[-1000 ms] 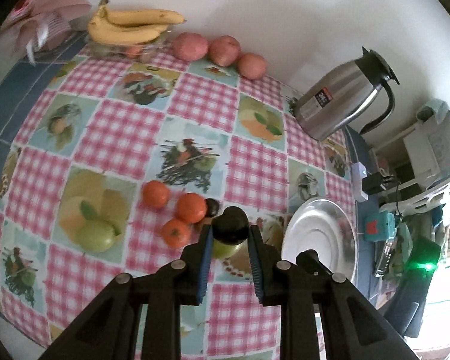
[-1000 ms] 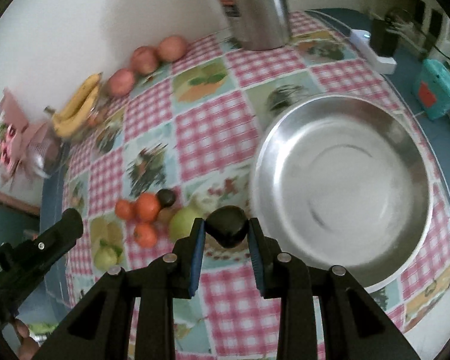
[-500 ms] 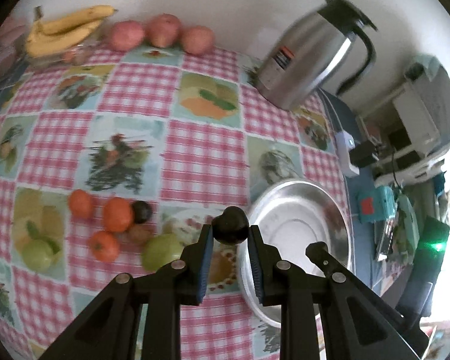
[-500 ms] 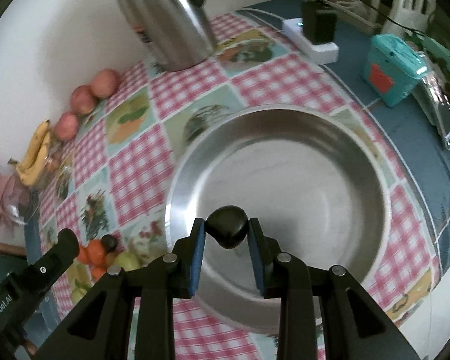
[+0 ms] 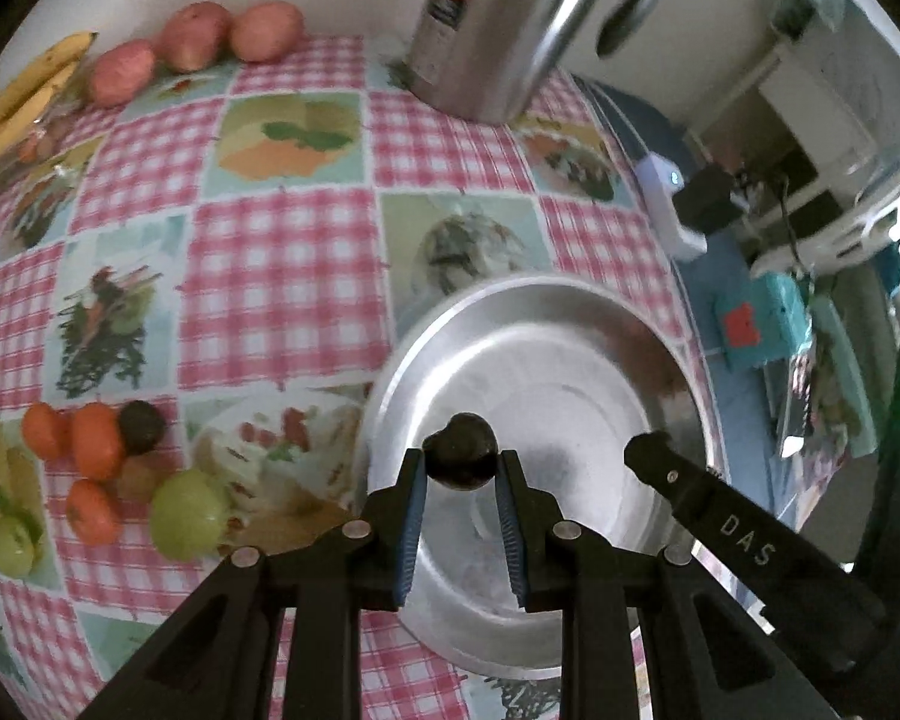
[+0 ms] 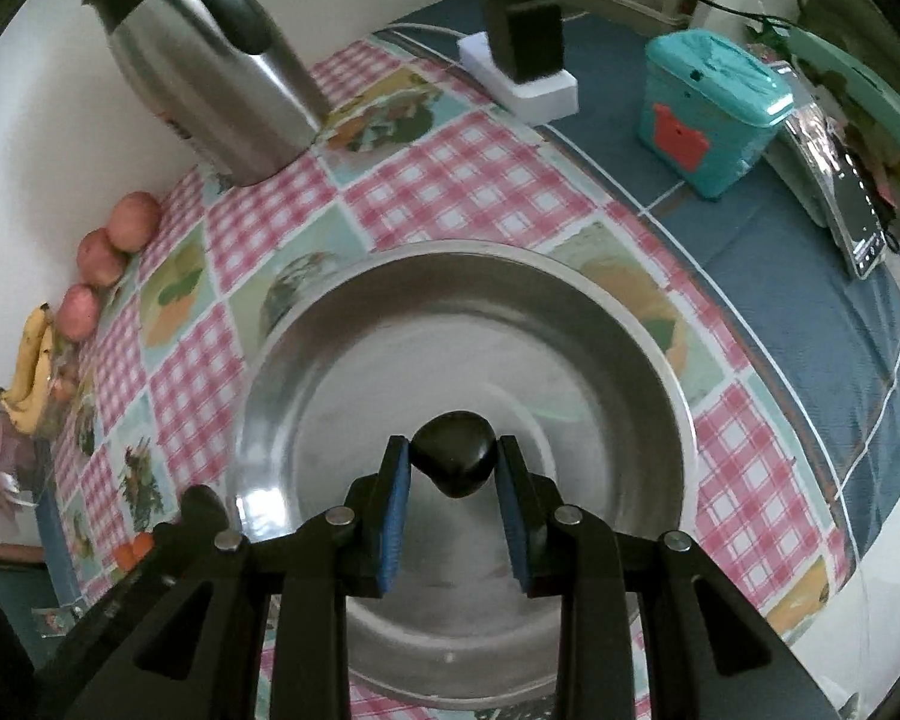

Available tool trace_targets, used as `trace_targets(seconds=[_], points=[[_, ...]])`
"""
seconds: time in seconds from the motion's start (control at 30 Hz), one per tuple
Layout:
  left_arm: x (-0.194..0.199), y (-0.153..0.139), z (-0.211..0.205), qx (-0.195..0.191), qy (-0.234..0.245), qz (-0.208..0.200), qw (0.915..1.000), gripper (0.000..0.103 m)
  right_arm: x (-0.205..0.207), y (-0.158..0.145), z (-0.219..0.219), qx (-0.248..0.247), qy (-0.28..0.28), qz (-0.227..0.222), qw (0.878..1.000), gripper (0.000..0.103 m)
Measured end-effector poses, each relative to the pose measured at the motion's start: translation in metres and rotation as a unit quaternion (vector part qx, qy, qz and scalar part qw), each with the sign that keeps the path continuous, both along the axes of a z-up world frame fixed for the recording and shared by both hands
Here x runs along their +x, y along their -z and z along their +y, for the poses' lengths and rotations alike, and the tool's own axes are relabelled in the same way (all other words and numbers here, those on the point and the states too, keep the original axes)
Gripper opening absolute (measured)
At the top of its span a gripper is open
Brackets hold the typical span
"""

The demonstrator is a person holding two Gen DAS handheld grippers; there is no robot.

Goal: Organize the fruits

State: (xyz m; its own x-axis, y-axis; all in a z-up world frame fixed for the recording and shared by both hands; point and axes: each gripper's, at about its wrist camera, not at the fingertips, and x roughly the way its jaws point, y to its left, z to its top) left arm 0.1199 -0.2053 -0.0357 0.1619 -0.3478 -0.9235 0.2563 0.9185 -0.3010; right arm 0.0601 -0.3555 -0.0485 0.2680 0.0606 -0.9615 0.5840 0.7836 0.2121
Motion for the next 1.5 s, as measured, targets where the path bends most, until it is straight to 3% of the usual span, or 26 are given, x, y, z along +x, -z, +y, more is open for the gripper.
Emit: trace_targets(seconds=[0.33,0.67,0.83,0.9,0.97,1.13,1.2,1.27,1.4,1.47,1.5], points=[[-0.013,0.035,-0.012,0.017,0.021,0.024,0.9993,0.025,-0.006,0.018,-0.006,0.007,0.006,0.029,1.0,0.03],[-0.014,0.03,-0.011,0.021,0.016,0.026,0.9993,0.028,-0.009,0.022,-0.006,0.0,0.009,0.043,0.999,0.031],[-0.015,0.025,-0.009,0.018,0.008,0.026,0.9994,0.029,-0.01,0.017,-0.005,-0.003,0.008,0.034,0.999,0.037],[-0.015,0.021,-0.007,0.014,0.006,0.025,0.9996,0.031,-0.01,0.013,-0.004,-0.007,0.007,0.029,1.0,0.037],[-0.016,0.018,-0.006,0.011,0.006,0.024,0.9996,0.041,-0.01,0.011,-0.004,-0.01,0.005,0.025,1.0,0.039],[-0.017,0.012,-0.002,0.006,0.009,0.02,0.9997,0.045,-0.01,0.006,-0.003,-0.015,0.0,0.016,1.0,0.056],[-0.016,0.01,-0.001,0.008,0.005,0.018,0.9998,0.051,-0.01,0.004,-0.003,-0.017,0.0,0.013,1.0,0.057],[-0.016,0.008,0.002,0.015,-0.001,0.015,0.9998,0.063,-0.011,0.002,-0.003,-0.019,0.001,0.011,1.0,0.057],[-0.014,0.004,0.006,0.032,-0.012,0.008,0.9994,0.069,-0.012,0.001,-0.004,-0.022,0.0,0.009,1.0,0.058],[-0.013,0.002,0.011,0.038,-0.02,0.004,0.9991,0.074,-0.013,0.0,-0.004,-0.023,-0.001,0.007,1.0,0.066],[-0.012,0.002,0.014,0.042,-0.025,0.001,0.9988,0.075,-0.013,-0.001,-0.004,-0.025,-0.002,0.006,1.0,0.079]])
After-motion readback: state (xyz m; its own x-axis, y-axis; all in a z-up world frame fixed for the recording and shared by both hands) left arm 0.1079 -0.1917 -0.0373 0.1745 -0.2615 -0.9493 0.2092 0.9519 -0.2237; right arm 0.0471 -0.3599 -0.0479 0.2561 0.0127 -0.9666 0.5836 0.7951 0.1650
